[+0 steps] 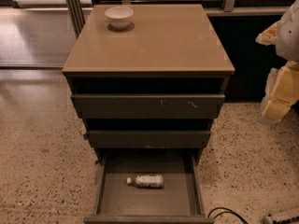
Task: Pick blue plastic bottle from bottom drawer and place on counter
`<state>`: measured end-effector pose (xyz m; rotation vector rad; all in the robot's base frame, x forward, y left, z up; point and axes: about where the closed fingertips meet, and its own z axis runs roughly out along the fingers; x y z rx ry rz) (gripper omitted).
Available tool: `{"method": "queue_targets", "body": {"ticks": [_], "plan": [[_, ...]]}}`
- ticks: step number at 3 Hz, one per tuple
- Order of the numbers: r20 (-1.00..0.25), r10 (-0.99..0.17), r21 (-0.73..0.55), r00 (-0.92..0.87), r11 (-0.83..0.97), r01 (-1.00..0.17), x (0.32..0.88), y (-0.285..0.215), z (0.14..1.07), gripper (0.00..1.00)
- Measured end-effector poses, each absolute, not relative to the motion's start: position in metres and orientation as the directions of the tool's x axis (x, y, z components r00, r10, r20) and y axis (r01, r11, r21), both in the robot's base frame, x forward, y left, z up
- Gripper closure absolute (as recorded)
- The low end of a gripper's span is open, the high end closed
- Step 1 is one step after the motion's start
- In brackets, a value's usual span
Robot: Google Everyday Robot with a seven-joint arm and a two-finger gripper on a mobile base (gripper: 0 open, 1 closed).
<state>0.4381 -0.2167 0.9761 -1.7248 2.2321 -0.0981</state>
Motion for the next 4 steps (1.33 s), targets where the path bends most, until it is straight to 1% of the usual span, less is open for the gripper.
{"method": "queue_targets", "body": {"ticks": [2,3,4], "plan": [[-0.230,-0.946,-0.239,-0.229,0.283,-0.929,0.438,-0.214,0.964,0.00],[-0.239,-0.934,-0.215,-0.265,0.317,-0.924,0.437,-0.219,0.926,0.00],[-0.211,-0.931,-0.202,-0.298,0.340,-0.919,0.429,-0.220,0.880,0.00]]}}
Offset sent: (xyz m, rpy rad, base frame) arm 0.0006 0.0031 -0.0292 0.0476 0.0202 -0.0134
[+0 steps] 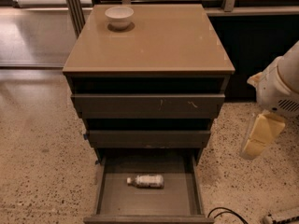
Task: Pick blue plastic bottle from bottom drawer and place on counter
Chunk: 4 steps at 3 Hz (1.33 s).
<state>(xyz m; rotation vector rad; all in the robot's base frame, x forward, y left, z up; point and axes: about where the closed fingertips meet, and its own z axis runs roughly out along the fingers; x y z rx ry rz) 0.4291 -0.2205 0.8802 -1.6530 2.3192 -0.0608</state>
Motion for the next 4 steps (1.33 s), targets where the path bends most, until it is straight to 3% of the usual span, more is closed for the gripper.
{"method": "queue_targets", "body": {"ticks": [1,4], "plan": [[-0.197,-0.921,-0.146,-0.335,0.366,-0.919,0.415,-0.222,0.821,0.00],[-0.230,-0.921,-0.059,-0.313,0.335,-0.941,0.409,-0.197,0.777,0.00]]}}
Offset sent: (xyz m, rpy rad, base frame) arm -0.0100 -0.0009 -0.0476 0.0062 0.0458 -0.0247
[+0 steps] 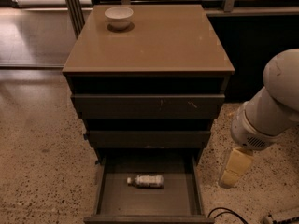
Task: Pick blue plastic bottle from bottom drawer and place on counter
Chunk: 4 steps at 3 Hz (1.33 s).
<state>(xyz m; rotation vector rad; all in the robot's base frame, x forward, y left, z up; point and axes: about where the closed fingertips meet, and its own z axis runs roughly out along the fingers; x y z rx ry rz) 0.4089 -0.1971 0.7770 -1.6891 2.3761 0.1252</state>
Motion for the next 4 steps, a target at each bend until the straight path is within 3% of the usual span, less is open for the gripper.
{"method": "queue_targets", "body": {"ticks": [2,3,4], "plan": [[-0.295,-0.894,0.066,-0.337,0.333,-0.941,0.406,-0.181,0.702,0.00],[-0.306,-0.893,0.083,-0.330,0.321,-0.944,0.393,-0.184,0.638,0.00],[-0.306,-0.893,0.083,-0.330,0.321,-0.944,0.393,-0.184,0.638,0.00]]}}
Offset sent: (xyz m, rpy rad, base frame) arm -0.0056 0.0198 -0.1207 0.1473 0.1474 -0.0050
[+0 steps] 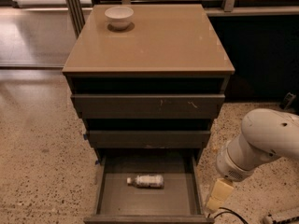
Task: Pick blue plastic bottle from bottom drawer and place on counter
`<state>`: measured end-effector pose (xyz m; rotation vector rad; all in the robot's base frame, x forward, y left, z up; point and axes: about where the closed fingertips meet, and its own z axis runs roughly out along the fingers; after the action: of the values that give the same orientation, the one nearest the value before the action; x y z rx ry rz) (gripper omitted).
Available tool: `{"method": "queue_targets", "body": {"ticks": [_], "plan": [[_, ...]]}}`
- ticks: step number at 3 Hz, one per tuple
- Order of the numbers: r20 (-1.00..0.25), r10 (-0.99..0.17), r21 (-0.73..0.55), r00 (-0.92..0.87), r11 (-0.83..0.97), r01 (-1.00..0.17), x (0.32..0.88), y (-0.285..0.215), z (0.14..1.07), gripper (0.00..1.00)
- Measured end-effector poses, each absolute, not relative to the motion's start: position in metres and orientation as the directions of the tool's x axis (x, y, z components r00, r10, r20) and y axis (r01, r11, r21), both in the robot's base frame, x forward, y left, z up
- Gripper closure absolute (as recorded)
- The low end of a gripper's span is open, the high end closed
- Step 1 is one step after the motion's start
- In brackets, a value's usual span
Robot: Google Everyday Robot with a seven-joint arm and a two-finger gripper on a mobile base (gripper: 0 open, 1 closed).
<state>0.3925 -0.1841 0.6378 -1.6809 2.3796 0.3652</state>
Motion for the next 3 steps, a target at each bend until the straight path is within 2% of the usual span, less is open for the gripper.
{"method": "queue_targets", "body": {"ticks": [3], "plan": [[-0.328,-0.864,0.132,-0.381,0.358,-0.924,0.406,-0.163,0.521,0.00]]}}
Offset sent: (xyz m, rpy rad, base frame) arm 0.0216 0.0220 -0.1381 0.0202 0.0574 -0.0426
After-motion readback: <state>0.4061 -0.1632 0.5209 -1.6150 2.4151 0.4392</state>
